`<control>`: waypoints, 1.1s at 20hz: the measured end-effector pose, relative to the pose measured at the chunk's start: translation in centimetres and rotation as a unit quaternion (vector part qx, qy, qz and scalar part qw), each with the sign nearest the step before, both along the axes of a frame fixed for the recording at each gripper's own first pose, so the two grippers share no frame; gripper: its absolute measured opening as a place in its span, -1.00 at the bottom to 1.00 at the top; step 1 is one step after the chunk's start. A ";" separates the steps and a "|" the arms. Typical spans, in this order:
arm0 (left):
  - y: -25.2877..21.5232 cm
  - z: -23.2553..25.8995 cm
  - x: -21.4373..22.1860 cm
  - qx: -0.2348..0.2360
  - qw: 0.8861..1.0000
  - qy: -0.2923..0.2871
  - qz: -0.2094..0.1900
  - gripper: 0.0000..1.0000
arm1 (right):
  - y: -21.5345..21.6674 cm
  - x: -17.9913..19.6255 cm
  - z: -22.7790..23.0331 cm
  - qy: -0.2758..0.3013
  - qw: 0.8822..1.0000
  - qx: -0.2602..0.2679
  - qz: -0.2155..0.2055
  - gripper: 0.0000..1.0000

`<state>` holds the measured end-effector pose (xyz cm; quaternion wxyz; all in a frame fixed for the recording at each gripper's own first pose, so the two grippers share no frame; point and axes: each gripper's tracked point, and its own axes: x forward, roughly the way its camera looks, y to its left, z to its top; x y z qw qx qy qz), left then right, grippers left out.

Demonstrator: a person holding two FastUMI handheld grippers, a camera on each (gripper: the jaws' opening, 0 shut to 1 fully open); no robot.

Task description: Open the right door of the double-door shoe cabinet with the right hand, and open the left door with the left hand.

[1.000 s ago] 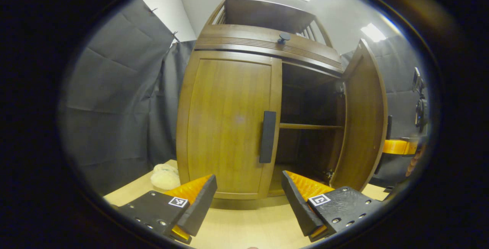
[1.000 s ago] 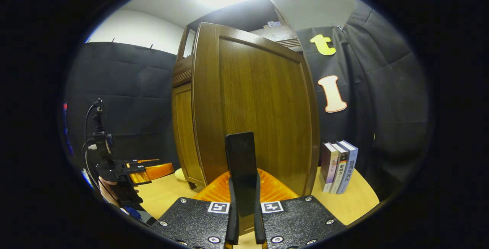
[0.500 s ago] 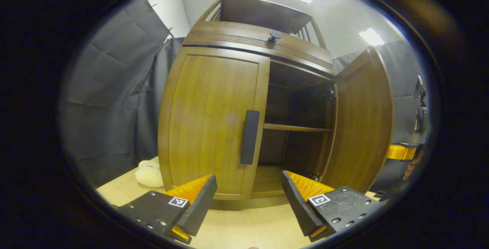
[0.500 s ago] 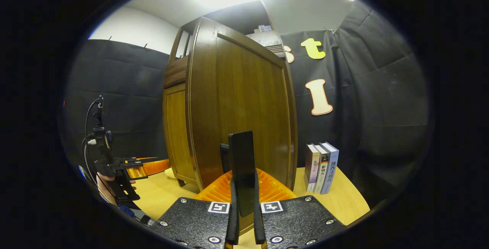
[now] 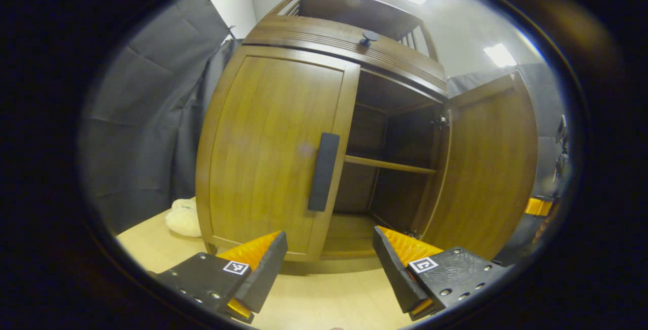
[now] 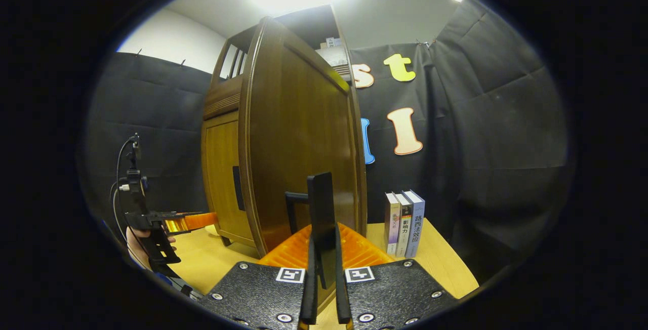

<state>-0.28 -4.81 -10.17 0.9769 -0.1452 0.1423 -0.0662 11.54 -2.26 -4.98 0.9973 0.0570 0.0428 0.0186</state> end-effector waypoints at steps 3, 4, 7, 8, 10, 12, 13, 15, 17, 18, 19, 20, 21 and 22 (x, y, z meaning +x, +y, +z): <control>0.0 -0.1 0.1 0.004 1.000 0.002 0.002 1.00 | -1.2 -0.3 0.0 -0.004 1.000 0.007 0.001 -0.70; 0.0 -0.1 0.0 0.005 1.000 0.003 0.003 0.95 | -1.7 -0.3 -0.1 -0.004 1.000 0.009 -0.001 -0.71; 0.2 0.0 0.1 0.011 1.000 0.003 0.007 0.95 | -3.4 -0.6 -0.6 -0.002 1.000 0.007 -0.011 -0.74; 0.3 0.0 0.1 0.013 1.000 0.002 0.009 0.95 | -3.9 -0.3 -0.7 0.001 1.000 0.009 -0.012 -0.75; 0.3 0.0 0.0 0.014 1.000 0.005 0.012 0.95 | -5.2 -0.4 -1.1 0.007 1.000 0.013 -0.017 -0.75; 0.4 -0.1 -0.1 0.015 1.000 0.009 0.015 1.00 | -6.0 -0.4 -0.9 0.002 1.000 0.023 -0.014 -0.82; 0.4 -0.1 0.0 0.017 1.000 0.011 0.017 1.00 | -6.2 -0.3 -0.8 0.001 1.000 0.025 -0.010 -0.83; 0.6 -0.3 0.1 0.023 0.999 0.015 0.021 1.00 | -6.9 -0.4 -0.9 0.001 1.000 0.025 -0.005 -0.95; 0.9 -0.2 0.1 0.029 0.999 0.015 0.026 1.00 | -7.4 -0.5 -0.9 0.000 1.000 0.027 0.000 -0.84; 1.0 0.0 0.1 0.032 0.999 0.013 0.028 0.95 | -7.5 -0.5 -1.0 0.001 1.000 0.031 0.004 -0.85; 1.1 0.5 0.2 0.036 0.999 0.010 0.030 0.95 | -7.5 -0.7 -1.1 0.004 0.999 0.035 0.007 -0.84; 1.2 0.8 0.1 0.039 0.999 0.006 0.033 1.00 | -7.9 -1.2 -1.4 0.010 0.999 0.038 0.008 -0.82; 1.2 1.1 0.2 0.043 0.998 0.004 0.034 1.00 | -8.1 -1.9 -1.5 0.010 0.999 0.038 0.008 -0.77; 1.3 1.4 0.1 0.047 0.998 0.002 0.036 1.00 | -8.3 -2.6 -1.3 0.012 0.999 0.034 0.005 -0.75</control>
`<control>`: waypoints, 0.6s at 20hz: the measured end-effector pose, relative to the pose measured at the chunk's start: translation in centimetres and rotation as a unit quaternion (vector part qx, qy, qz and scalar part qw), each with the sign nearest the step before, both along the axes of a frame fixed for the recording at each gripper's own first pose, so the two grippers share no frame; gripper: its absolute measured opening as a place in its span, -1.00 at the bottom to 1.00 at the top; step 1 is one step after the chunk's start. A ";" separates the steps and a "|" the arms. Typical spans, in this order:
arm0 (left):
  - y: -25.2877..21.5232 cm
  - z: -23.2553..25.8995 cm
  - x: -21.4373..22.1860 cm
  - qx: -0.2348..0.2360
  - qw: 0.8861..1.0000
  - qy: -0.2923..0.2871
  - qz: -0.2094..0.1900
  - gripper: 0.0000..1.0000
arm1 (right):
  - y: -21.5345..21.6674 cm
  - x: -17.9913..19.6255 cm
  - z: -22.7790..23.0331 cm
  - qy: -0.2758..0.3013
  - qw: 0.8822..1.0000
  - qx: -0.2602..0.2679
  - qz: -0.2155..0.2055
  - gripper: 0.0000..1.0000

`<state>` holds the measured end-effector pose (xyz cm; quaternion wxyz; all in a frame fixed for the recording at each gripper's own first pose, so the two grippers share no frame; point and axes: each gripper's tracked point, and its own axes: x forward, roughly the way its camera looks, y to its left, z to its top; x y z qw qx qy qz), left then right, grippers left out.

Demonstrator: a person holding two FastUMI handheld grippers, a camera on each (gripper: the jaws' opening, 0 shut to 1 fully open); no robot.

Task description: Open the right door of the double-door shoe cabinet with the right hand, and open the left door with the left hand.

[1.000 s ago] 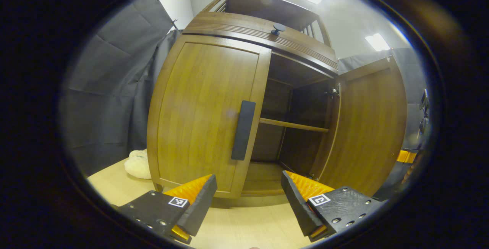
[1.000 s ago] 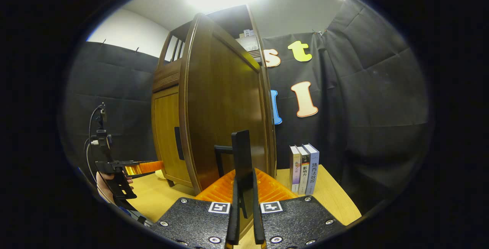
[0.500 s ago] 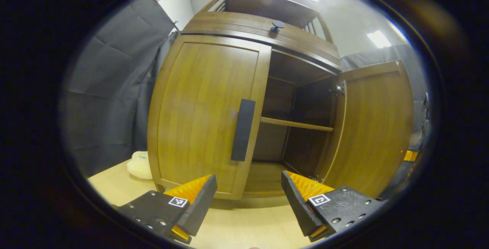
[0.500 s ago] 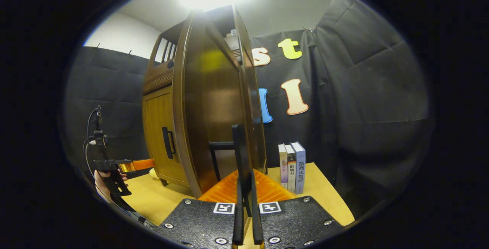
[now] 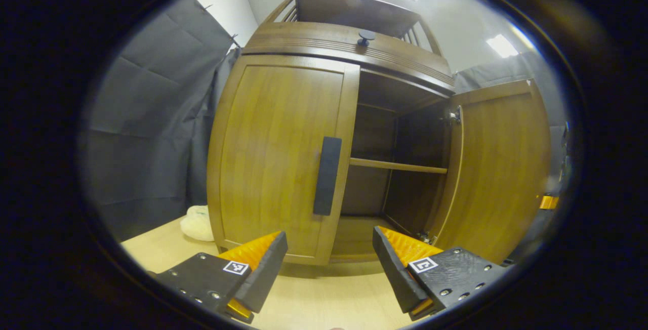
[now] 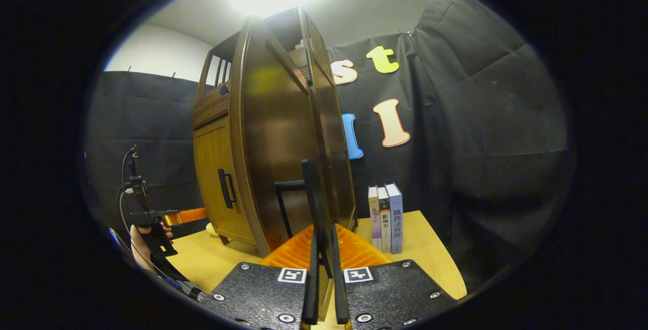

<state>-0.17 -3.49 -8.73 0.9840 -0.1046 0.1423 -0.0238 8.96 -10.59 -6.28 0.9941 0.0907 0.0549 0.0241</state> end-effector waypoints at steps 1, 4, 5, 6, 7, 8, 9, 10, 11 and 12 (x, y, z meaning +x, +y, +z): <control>0.0 0.3 0.0 0.006 1.000 -0.002 0.001 1.00 | -0.2 -0.8 0.2 0.003 1.000 -0.008 -0.006 -0.65; 0.3 1.5 -0.4 0.020 1.000 -0.009 0.004 1.00 | -2.6 -2.9 1.8 -0.006 0.996 -0.063 -0.066 -0.27; 0.3 2.0 -0.7 0.023 1.000 -0.013 0.005 0.95 | -3.0 -3.6 2.7 -0.012 0.993 -0.075 -0.086 -0.09; 0.7 2.5 -1.3 0.026 0.999 -0.016 0.007 1.00 | -3.2 -4.3 3.8 -0.022 0.991 -0.080 -0.102 0.22; 0.9 3.0 -1.4 0.028 0.999 -0.018 0.009 1.00 | -3.1 -5.1 5.1 -0.038 0.990 -0.082 -0.113 0.52; 1.1 3.6 -1.7 0.029 0.999 -0.018 0.011 0.95 | -2.5 -5.7 6.5 -0.058 0.988 -0.082 -0.119 0.66; 1.2 3.9 -1.7 0.028 0.999 -0.017 0.013 0.95 | -1.8 -6.3 7.6 -0.075 0.987 -0.078 -0.119 0.77; 1.4 3.9 -1.8 0.026 0.999 -0.016 0.014 0.95 | -0.8 -6.6 8.0 -0.088 0.987 -0.069 -0.114 0.79; 1.5 4.0 -1.7 0.024 0.999 -0.016 0.015 0.95 | 0.3 -6.7 8.3 -0.093 0.988 -0.061 -0.103 0.80; 1.8 4.0 -1.9 0.024 0.999 -0.016 0.014 0.95 | 1.6 -6.6 8.2 -0.092 0.990 -0.058 -0.090 0.82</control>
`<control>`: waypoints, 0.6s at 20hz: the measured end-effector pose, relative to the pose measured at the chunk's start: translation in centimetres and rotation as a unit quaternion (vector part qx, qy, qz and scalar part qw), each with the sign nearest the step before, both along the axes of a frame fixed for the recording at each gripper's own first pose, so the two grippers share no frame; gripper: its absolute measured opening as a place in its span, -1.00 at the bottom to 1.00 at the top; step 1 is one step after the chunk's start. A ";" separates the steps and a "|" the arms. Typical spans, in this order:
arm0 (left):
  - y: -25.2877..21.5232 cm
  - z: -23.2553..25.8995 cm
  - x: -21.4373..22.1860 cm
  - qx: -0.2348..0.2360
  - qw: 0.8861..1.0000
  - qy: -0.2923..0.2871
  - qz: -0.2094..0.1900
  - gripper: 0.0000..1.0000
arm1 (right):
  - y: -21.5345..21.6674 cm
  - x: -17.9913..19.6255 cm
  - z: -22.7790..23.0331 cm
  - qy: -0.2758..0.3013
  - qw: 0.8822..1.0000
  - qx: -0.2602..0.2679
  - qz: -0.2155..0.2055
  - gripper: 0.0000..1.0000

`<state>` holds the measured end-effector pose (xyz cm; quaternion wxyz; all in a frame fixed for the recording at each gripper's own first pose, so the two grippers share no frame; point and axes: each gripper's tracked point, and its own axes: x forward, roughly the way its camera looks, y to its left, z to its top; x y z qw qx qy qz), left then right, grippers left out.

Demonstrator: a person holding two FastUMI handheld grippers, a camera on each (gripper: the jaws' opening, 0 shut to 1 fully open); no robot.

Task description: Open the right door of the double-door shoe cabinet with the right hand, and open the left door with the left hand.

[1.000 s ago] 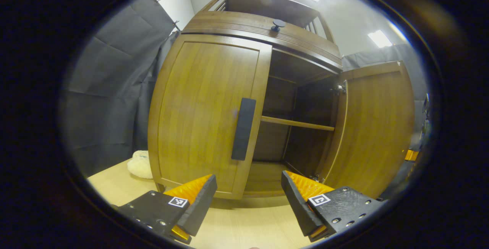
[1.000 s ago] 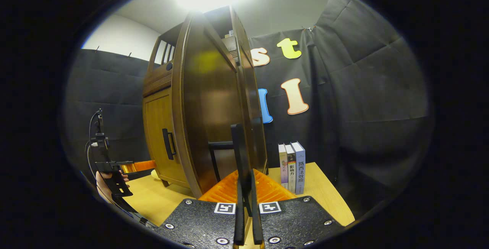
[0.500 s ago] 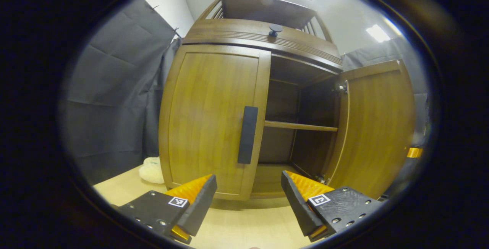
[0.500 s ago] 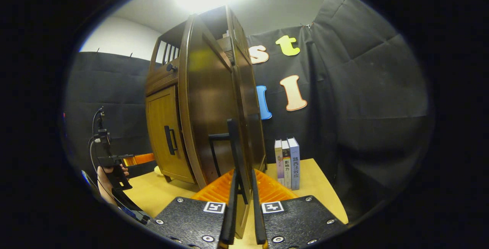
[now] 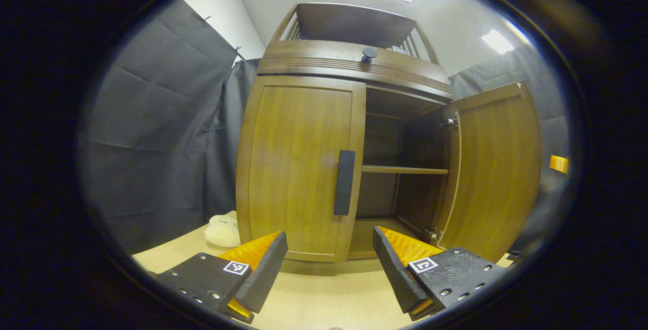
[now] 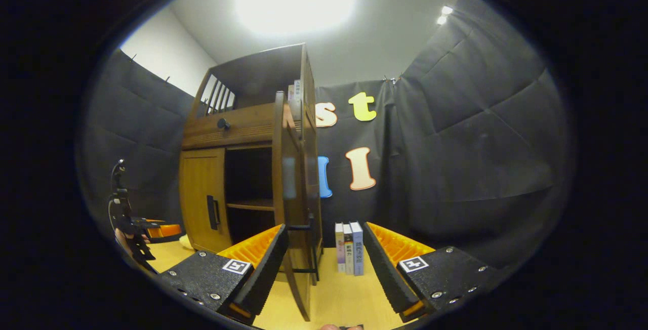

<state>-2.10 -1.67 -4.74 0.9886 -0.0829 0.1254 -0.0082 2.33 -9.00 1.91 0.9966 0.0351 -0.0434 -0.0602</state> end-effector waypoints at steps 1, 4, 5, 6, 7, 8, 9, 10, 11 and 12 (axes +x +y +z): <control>0.2 0.2 0.1 0.001 1.000 -0.001 0.000 0.95 | 1.2 0.2 -0.2 0.005 1.000 -0.001 0.012 0.84; 0.7 0.5 0.0 0.004 1.000 -0.008 -0.002 0.95 | 4.9 1.8 0.5 0.005 0.999 -0.010 0.045 0.85; 0.9 0.5 0.2 0.004 1.000 -0.007 -0.003 0.95 | 6.3 2.5 0.8 0.000 0.998 -0.011 0.059 0.86; 1.0 0.3 0.1 0.004 1.000 -0.007 -0.003 0.95 | 7.8 3.0 1.2 -0.005 0.997 -0.010 0.075 0.86; 1.1 0.3 0.4 0.004 1.000 -0.008 -0.005 0.95 | 9.3 3.5 1.5 -0.010 0.996 -0.013 0.092 0.86; 1.1 0.4 0.4 0.005 1.000 -0.010 -0.007 0.95 | 10.4 4.1 1.8 -0.011 0.995 -0.016 0.103 0.85; 1.1 0.4 0.9 0.009 1.000 -0.012 -0.009 0.95 | 11.1 4.6 1.9 -0.013 0.994 -0.020 0.108 0.86; 1.1 0.5 1.1 0.012 1.000 -0.015 -0.011 0.95 | 11.6 5.3 1.9 -0.014 0.994 -0.019 0.109 0.86; 1.0 0.5 1.6 0.015 1.000 -0.019 -0.014 0.95 | 12.0 6.0 1.7 -0.010 0.994 -0.016 0.109 0.85; 0.8 0.6 2.1 0.016 0.999 -0.021 -0.018 1.00 | 12.3 7.1 1.5 -0.004 0.994 -0.013 0.110 0.86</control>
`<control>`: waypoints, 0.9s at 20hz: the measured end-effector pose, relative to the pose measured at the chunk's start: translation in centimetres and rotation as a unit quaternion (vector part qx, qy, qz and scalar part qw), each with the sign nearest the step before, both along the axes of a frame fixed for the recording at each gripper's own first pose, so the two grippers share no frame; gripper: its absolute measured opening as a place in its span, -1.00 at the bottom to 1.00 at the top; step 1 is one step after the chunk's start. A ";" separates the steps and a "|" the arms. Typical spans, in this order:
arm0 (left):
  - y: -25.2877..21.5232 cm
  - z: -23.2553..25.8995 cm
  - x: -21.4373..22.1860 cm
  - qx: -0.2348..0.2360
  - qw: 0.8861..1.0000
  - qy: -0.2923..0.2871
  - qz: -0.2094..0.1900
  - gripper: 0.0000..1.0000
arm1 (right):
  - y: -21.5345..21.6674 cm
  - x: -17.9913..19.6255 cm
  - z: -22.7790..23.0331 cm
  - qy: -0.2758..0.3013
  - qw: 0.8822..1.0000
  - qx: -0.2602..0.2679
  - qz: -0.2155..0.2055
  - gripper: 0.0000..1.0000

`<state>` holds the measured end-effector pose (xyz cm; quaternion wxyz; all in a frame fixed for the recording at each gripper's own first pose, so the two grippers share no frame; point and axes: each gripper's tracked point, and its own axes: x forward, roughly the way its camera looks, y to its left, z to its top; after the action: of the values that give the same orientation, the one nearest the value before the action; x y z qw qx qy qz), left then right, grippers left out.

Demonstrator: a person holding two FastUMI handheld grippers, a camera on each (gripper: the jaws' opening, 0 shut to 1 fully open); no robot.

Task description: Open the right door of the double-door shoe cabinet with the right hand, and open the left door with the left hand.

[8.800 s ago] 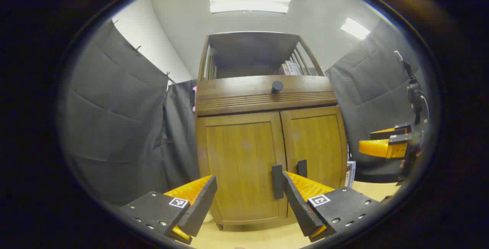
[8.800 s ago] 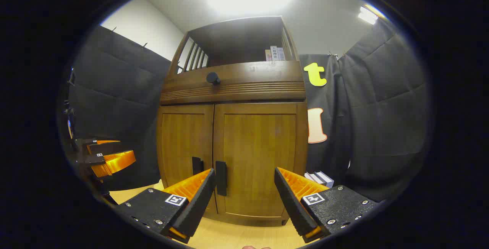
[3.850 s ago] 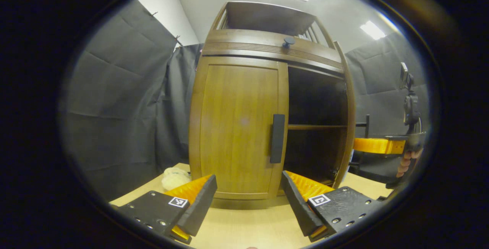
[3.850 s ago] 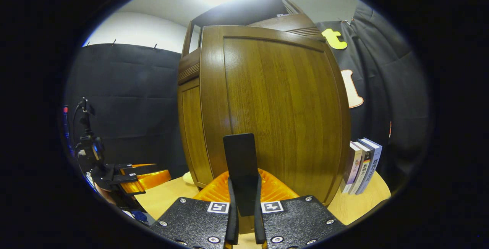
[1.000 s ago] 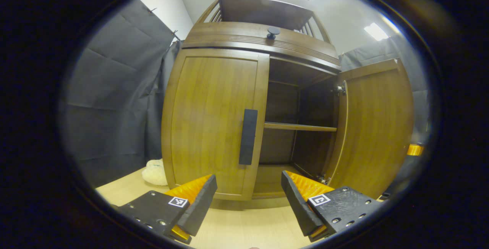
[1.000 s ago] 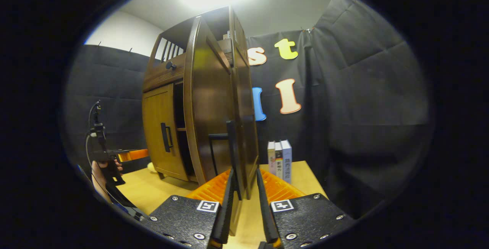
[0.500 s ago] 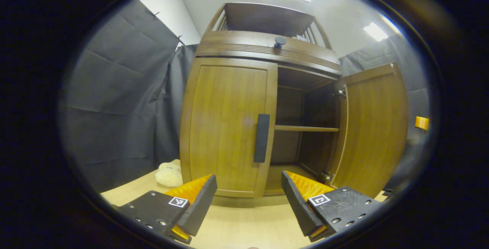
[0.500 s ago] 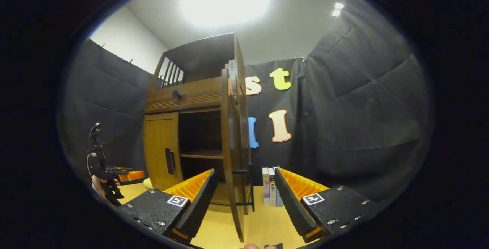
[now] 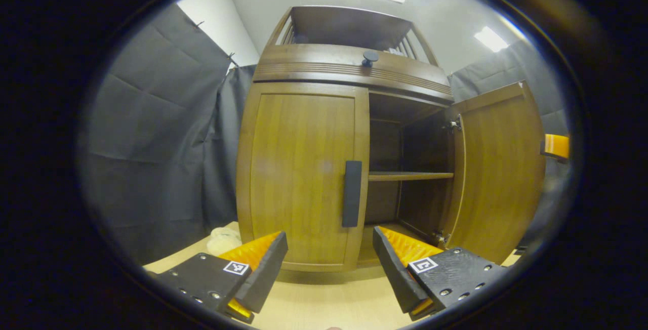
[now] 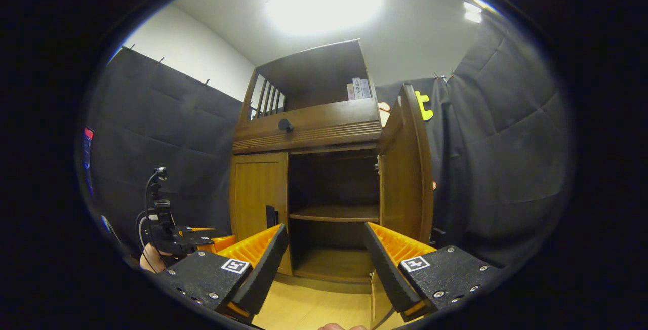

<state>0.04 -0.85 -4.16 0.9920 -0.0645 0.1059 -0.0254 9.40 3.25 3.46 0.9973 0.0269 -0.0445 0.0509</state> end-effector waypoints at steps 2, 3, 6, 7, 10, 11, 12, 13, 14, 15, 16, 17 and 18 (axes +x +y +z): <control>-0.3 0.4 1.6 0.003 1.000 -0.007 -0.001 1.00 | -0.1 2.1 -0.5 0.013 1.000 -0.005 0.002 0.83; -0.4 0.6 2.6 0.009 1.000 -0.012 -0.002 1.00 | -0.1 3.1 -0.2 0.015 1.000 -0.008 0.002 0.86; -0.9 0.6 5.3 0.020 1.000 -0.017 -0.001 1.00 | 1.0 4.4 0.2 0.027 0.999 -0.016 0.012 0.85; -1.3 0.5 6.2 0.017 1.000 -0.019 -0.001 1.00 | 1.2 5.1 0.8 0.029 0.999 -0.019 0.018 0.86; -1.9 -0.3 9.1 0.010 1.000 -0.018 0.001 0.95 | 0.9 7.7 0.0 0.038 0.999 -0.025 0.017 0.83; -2.1 -0.8 9.9 0.010 1.000 -0.015 0.003 0.95 | 1.0 8.5 -0.4 0.043 0.999 -0.031 0.014 0.85; -2.2 -1.2 10.4 0.010 1.000 -0.012 0.004 1.00 | 1.6 9.6 -0.9 0.048 0.998 -0.038 0.008 0.86; -2.2 -1.4 11.2 0.010 1.000 -0.011 0.007 1.00 | 1.6 10.3 -1.1 0.052 0.998 -0.045 0.001 0.83; -2.2 -1.4 11.8 0.008 1.000 -0.012 0.012 1.00 | 1.4 9.6 -1.7 0.053 0.997 -0.051 -0.004 0.87; -2.1 -1.5 12.7 0.004 1.000 -0.012 0.015 1.00 | 1.3 9.4 -2.0 0.053 0.997 -0.054 -0.006 0.85; -2.2 -1.7 13.3 0.000 1.000 -0.011 0.015 1.00 | 1.4 9.1 -2.4 0.056 0.997 -0.055 -0.006 0.86; -2.4 -1.8 14.0 -0.004 1.000 -0.010 0.014 1.00 | 1.7 8.6 -2.8 0.059 0.997 -0.053 -0.003 0.86; -2.6 -1.8 14.4 -0.007 1.000 -0.010 0.014 1.00 | 2.2 8.3 -3.3 0.061 0.997 -0.051 0.001 0.86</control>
<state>14.44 -3.45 -6.01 0.9927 -0.0730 0.0953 -0.0132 17.72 5.44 0.15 0.9982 -0.0211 0.0193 0.0522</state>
